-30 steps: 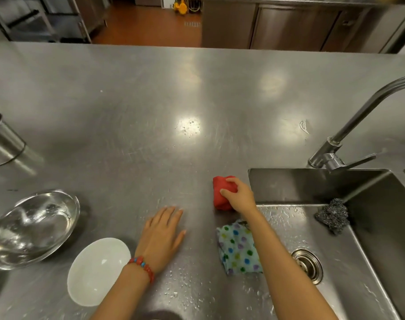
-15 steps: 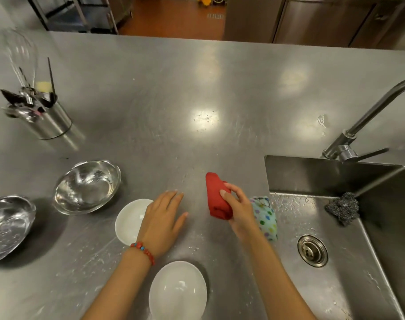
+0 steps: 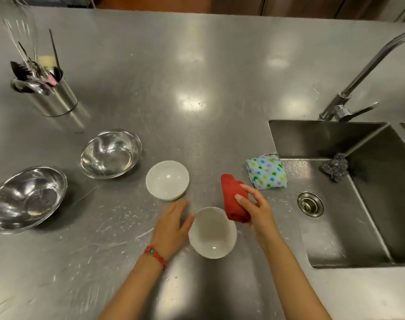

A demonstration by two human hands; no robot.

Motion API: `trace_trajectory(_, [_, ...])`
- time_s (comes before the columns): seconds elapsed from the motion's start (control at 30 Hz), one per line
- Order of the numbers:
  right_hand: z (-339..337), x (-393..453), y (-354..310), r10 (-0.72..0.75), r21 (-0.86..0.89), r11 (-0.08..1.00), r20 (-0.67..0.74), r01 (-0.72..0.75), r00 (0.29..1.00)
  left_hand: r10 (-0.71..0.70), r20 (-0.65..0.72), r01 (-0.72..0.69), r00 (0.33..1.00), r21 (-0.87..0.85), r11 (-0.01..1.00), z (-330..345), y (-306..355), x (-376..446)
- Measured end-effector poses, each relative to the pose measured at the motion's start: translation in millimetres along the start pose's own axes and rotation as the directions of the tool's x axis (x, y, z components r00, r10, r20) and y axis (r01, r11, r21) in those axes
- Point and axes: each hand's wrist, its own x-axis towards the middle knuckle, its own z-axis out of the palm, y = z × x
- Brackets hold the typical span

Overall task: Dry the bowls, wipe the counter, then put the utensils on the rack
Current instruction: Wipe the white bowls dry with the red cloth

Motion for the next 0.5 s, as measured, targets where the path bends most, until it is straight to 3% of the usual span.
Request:
trace_trajectory(0.2, [-3,-38,32,-0.036,-0.03,0.999,-0.157,0.032,0.987,-0.172,0.23,0.236,0.958,-0.289,0.928,16,-18,-21])
trace_trajectory(0.33, [-8,-54,44,-0.071,0.003,0.997,-0.217,0.074,0.974,-0.17,0.485,0.449,0.858,-0.547,0.707,18,-20,-30])
trace_trajectory(0.5, [-17,-61,49,-0.045,0.043,0.997,-0.251,0.058,0.967,-0.188,0.51,0.533,0.839,-0.705,0.467,25,-20,-36])
